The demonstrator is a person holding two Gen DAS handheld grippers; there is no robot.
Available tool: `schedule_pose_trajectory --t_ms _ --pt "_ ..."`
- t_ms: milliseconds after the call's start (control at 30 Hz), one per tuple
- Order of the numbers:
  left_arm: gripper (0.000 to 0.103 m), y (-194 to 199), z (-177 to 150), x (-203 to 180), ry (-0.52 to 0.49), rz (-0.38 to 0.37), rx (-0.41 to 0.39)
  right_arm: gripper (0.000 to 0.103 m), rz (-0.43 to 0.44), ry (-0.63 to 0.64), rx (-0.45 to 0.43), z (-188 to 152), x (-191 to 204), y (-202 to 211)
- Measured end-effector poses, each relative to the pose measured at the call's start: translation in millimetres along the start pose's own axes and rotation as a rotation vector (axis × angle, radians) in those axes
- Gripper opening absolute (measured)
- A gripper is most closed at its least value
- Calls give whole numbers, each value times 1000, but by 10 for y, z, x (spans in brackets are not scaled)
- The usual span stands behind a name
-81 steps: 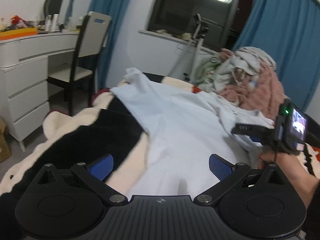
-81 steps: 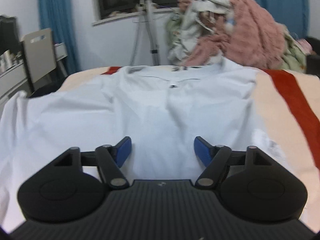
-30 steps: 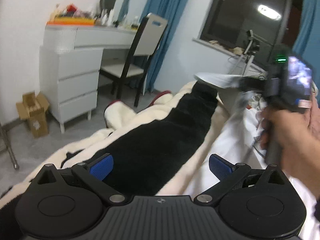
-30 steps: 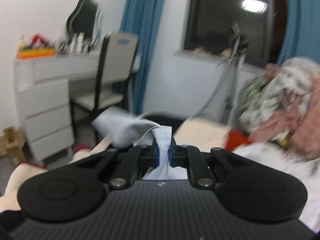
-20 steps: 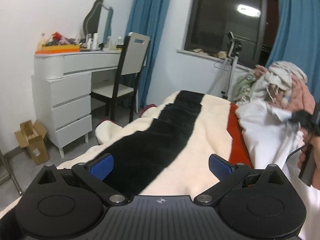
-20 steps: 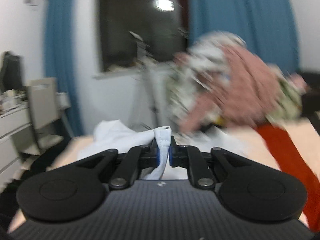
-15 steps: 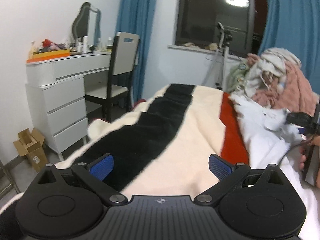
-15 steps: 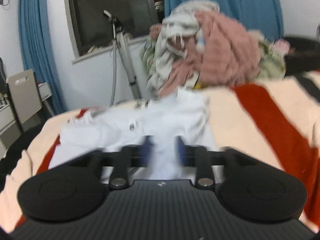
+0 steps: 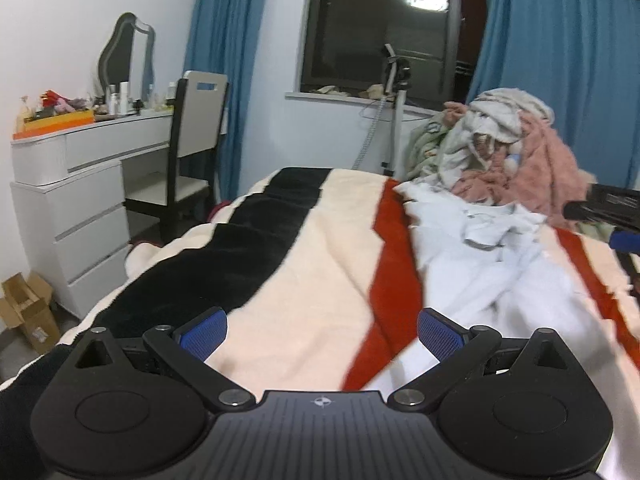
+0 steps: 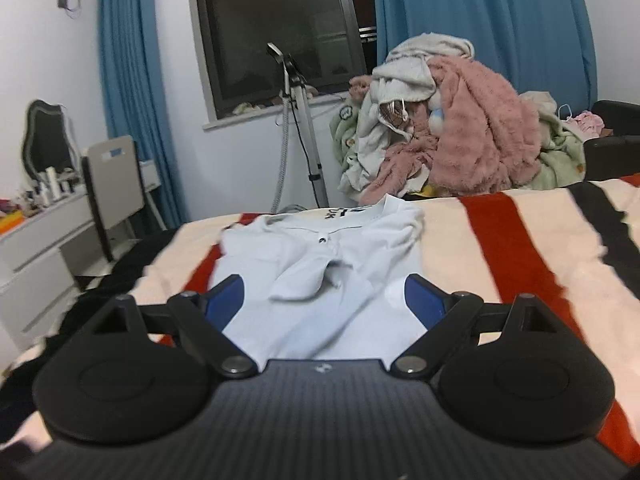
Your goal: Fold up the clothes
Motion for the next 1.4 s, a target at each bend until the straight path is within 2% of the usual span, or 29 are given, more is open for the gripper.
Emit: schedule_pose_trajectory --t_ms 233,367,533,667,800,900,967,1033,1067,1100,1133,1233,1333,1400 --pt "102 387 -73 -75 -13 -96 23 89 -15 4 31 -639 89 1312" --pt "102 601 -82 55 41 -166 53 89 8 -23 39 -1038 21 1791" --pt "102 651 -124 573 221 -182 144 89 19 -87 71 -1232 -100 1968" --pt "100 572 -291 911 333 -61 233 89 22 -146 65 -1223 -206 1976" --pt "88 394 -485 1033 412 -40 385 89 29 -198 99 -1239 -312 1917" --pt "85 390 -549 943 358 -13 420 89 27 -221 106 -1267 -391 1919" --pt "66 402 -584 859 310 12 436 89 34 -245 107 -1269 -440 1928" --pt "39 414 -619 776 262 36 452 89 47 -272 106 -1260 -492 1938" --pt "31 420 -636 734 238 48 460 89 53 -281 104 -1258 -510 1947" --pt "9 434 -639 684 208 64 457 89 58 -288 101 -1255 -525 1961" --pt "4 457 -628 625 172 84 444 89 63 -293 97 -1251 -539 1976" --pt "4 719 -583 260 -40 163 320 89 78 -304 80 -1241 -581 2039" --pt "3 1151 -588 -152 -224 143 171 89 69 -298 44 -1216 -606 2124" --pt "3 1437 -635 -416 -302 87 107 89 59 -286 16 -1201 -611 2177"
Point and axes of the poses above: each gripper's, at about its wrist camera, not at the fingertips, and y roughly against the way its jaws point, x to its left, z to its top, the point moved 4 cm from there along -y, roughly the way its jaws point, and after that the axes turned 13 degrees about x, right-handed, at the moved point
